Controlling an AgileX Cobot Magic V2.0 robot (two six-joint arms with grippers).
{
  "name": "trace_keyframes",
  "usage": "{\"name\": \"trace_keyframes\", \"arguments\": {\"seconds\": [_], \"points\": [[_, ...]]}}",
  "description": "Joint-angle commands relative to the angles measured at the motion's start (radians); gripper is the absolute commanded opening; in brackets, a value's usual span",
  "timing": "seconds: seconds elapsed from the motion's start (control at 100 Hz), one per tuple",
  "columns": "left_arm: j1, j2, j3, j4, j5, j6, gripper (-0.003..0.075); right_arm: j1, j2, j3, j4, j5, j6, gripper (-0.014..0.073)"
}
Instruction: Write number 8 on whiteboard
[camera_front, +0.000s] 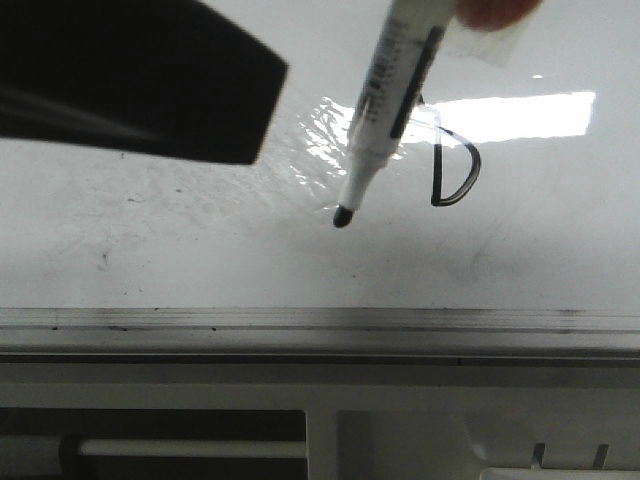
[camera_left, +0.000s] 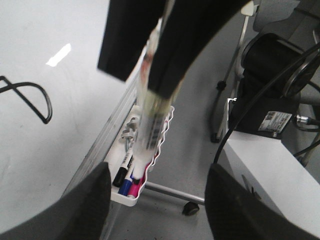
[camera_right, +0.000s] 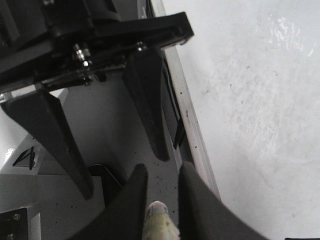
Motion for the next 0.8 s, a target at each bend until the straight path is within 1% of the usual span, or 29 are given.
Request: {"name": "trace_keyframes", "arguments": {"seconds": [0.0, 0.09, 0.19, 0.31, 0.35, 0.37, 0.38, 0.4, 0.44, 0.45, 0.5, 0.57, 0.72, 0.79], "points": [[0.003, 0.026, -0.053, -0.096, 0.047, 0.037, 0.0386, -0.007, 0.006, -0.026, 0.044, -0.049, -0.029, -0.0071], [0.003, 0.058, -0.062, -0.105, 0.082, 0.038, 0.0386, -0.003, 0.025, -0.026, 0.072, -0.049, -0.057, -0.0071], [0.003, 0.087, -0.062, -0.111, 0.102, 0.040, 0.0386, -0.004, 0.036, -0.026, 0.142, -0.056, -0.118, -0.0071], [0.003, 0.107, -0.062, -0.120, 0.107, 0.040, 0.0377, -0.004, 0.040, -0.026, 0.148, -0.072, -0.118, -0.0071], [0.003, 0.109, -0.062, -0.120, 0.107, 0.040, 0.0345, -0.004, 0.040, -0.026, 0.148, -0.072, -0.118, -0.0071], [0.003, 0.109, -0.062, -0.120, 0.107, 0.040, 0.0312, -0.004, 0.040, -0.026, 0.148, -0.072, -0.118, -0.0071], [0.003, 0.111, -0.062, -0.120, 0.107, 0.040, 0.0312, -0.004, 0.040, -0.026, 0.148, -0.072, -0.118, -0.0071], [0.003, 0.111, -0.062, -0.123, 0.107, 0.040, 0.0281, -0.004, 0.040, -0.026, 0.148, -0.070, -0.118, -0.0071], [0.003, 0.111, -0.062, -0.128, 0.107, 0.040, 0.0197, -0.004, 0.040, -0.026, 0.153, -0.062, -0.118, -0.0071], [0.003, 0.111, -0.062, -0.131, 0.107, 0.040, 0.0197, -0.004, 0.040, -0.026, 0.152, -0.062, -0.118, -0.0071], [0.003, 0.111, -0.062, -0.140, 0.107, 0.040, 0.0094, -0.004, 0.040, -0.026, 0.162, -0.054, -0.118, -0.0071], [0.003, 0.111, -0.062, -0.160, 0.107, 0.040, -0.0023, -0.004, 0.040, -0.026, 0.175, -0.046, -0.118, -0.0071], [0.003, 0.111, -0.062, -0.178, 0.107, 0.040, -0.0020, -0.004, 0.040, -0.026, 0.182, -0.045, -0.118, -0.0067], [0.003, 0.111, -0.062, -0.178, 0.107, 0.040, -0.0020, -0.004, 0.040, -0.026, 0.182, -0.049, -0.118, -0.0021]]}}
